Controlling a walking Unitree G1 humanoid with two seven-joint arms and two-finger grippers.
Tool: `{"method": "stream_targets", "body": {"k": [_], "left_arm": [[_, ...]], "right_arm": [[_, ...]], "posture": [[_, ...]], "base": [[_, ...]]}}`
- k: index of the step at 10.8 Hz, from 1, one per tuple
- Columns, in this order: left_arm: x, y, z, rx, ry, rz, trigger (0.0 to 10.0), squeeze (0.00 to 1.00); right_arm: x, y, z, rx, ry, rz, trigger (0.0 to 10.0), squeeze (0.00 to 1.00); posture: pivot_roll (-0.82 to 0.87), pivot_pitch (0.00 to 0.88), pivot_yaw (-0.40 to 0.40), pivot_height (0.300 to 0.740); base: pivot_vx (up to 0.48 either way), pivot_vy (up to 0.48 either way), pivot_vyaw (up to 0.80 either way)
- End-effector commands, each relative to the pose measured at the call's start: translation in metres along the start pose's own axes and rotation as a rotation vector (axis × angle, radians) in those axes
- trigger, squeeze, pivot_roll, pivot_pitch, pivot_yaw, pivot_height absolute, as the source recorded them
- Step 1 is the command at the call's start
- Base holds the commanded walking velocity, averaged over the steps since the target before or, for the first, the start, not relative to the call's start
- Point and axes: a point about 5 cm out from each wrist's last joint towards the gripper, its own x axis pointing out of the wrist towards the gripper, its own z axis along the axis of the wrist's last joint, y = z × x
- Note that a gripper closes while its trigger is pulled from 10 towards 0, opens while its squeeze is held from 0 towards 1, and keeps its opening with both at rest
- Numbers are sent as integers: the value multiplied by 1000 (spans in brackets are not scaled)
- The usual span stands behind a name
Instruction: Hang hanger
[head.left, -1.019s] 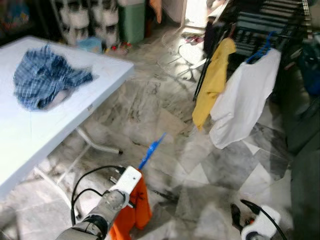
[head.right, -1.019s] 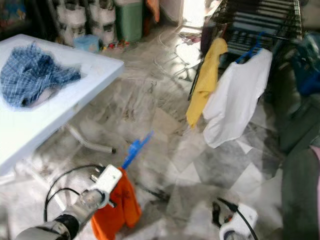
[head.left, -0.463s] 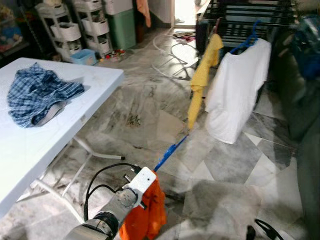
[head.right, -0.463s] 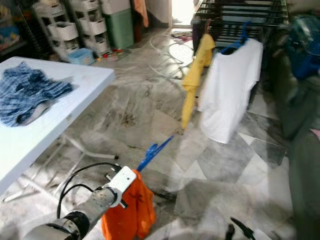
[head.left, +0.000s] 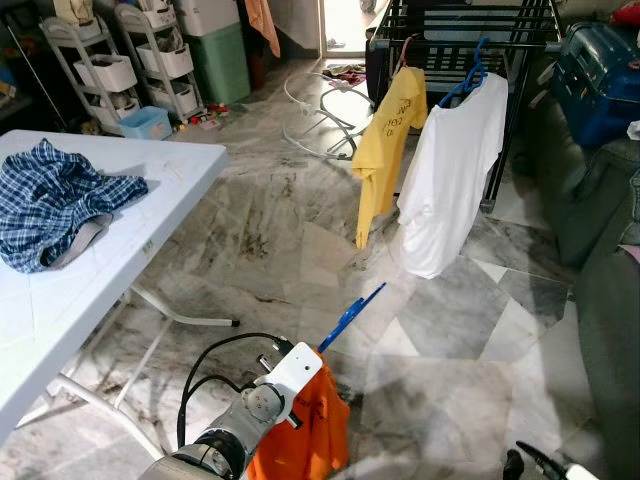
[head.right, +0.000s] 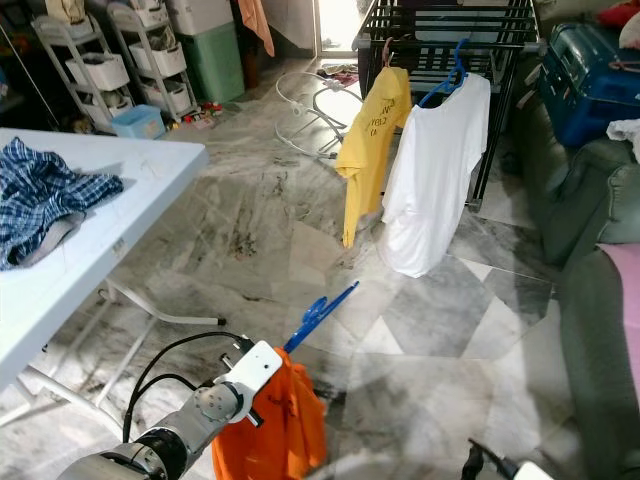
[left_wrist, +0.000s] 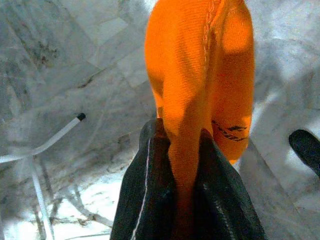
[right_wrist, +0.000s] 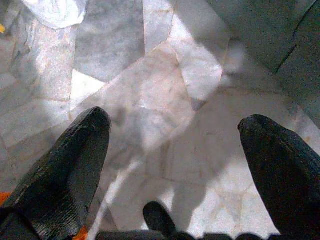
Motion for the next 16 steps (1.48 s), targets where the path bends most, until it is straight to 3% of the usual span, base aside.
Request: {"method": "stream_targets", "body": {"k": [1,3,5,6,7,12,16], "left_arm": [[0,4,2,7,-2,-8,10000,0],[0,1,2,1,-7,-28,10000,0],[-1,5,-3,-99,1,0,10000,0],[-2,6,-5,-102,4,-8,10000,0],[-2,6,-7,-100,11,-10,10000,0],[-3,6,-9,-80,9,10,10000,0],[-4,7,-12,-47,15,-7,10000,0]], "right_arm": [[-4,4,-4,1,-12,0,10000,110],[-6,9,-7,-32,-6,27,10000,106],[-4,17,-8,-93,21,95,10000,114],[-4,24,-8,-108,22,134,10000,102],[-1,27,-6,-93,29,139,10000,0],[3,45,-6,-139,64,200,10000,0],[0,43,-11,-135,87,186,10000,0]], "posture": [[-238,0,100,740],[-206,0,70,740],[-171,0,48,740],[-157,0,36,740],[-142,0,30,740],[-125,0,28,740],[-123,0,32,740]], "base": [[0,0,0],[0,0,0],[0,0,0],[0,0,0],[0,0,0],[187,0,390],[393,0,247]]}}
